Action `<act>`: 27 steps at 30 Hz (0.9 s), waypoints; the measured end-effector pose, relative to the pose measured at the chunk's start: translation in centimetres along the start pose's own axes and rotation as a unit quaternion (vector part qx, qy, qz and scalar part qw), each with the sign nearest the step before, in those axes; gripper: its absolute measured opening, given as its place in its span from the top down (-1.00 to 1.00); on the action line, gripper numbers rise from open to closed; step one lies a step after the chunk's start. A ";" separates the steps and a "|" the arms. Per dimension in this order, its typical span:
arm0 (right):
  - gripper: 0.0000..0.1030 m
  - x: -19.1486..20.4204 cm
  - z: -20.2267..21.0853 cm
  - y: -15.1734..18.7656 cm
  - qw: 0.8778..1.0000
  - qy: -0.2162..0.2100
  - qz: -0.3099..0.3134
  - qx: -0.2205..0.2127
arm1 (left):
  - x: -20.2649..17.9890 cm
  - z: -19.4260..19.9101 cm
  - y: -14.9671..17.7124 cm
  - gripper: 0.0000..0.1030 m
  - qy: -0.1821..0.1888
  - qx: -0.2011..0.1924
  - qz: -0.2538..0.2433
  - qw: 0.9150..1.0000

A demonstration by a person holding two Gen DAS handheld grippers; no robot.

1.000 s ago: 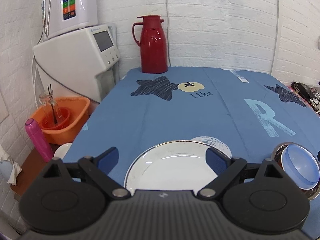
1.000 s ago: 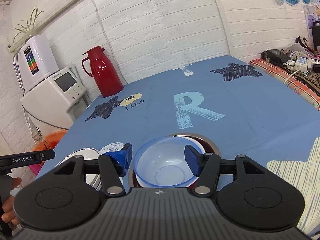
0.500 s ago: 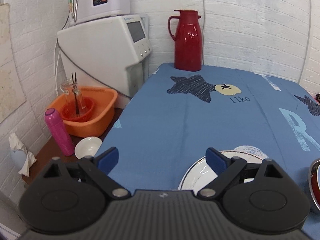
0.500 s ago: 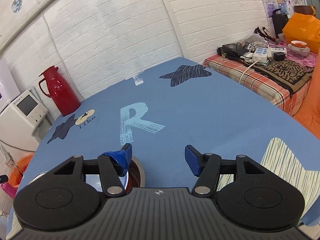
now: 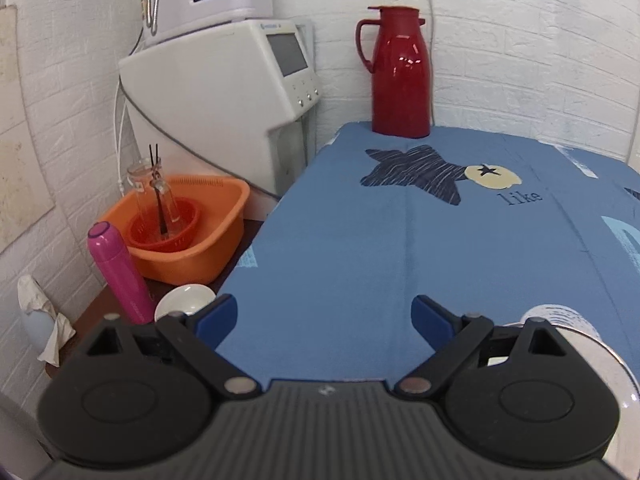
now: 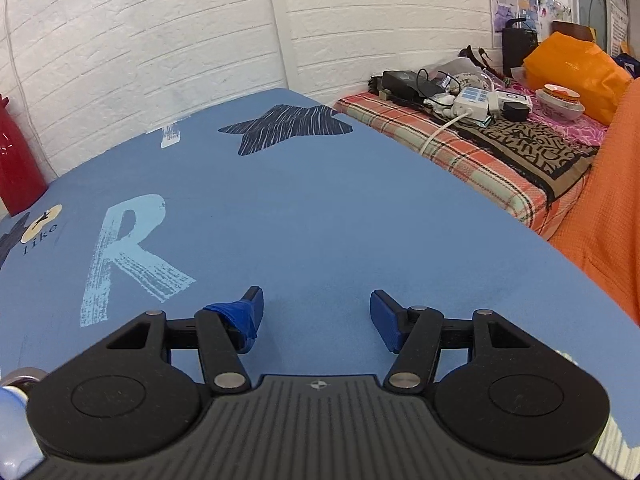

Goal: Organize plates and bowls

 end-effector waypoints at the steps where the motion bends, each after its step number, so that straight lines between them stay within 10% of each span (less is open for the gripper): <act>1: 0.11 0.2 -0.2 0.0 1.000 0.004 0.002 -0.006 | 0.4 -0.8 -0.1 -0.80 0.004 0.001 0.003 1.000; 16: -0.07 1.2 -1.5 0.0 0.998 0.024 0.055 -0.016 | 0.3 -8.3 -1.5 -0.80 0.026 0.036 -0.007 0.999; 20: -0.07 0.9 0.9 0.4 1.000 -0.023 0.014 0.002 | 1.1 -3.3 -1.6 -0.80 0.054 0.007 0.023 0.998; 27: -0.07 4.3 6.5 1.3 0.992 -0.118 0.027 0.032 | -7.2 5.2 -2.7 -0.80 0.168 -0.018 -0.063 0.984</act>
Point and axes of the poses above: each gripper's, at about its wrist camera, not at the fingertips, and z roughly against the way its jaws point, x to its left, y to its underside, the point moved 4 cm from there along -z, roughly the way its jaws point, and after that the axes turned 7 degrees about -z, right-handed, at the moved point
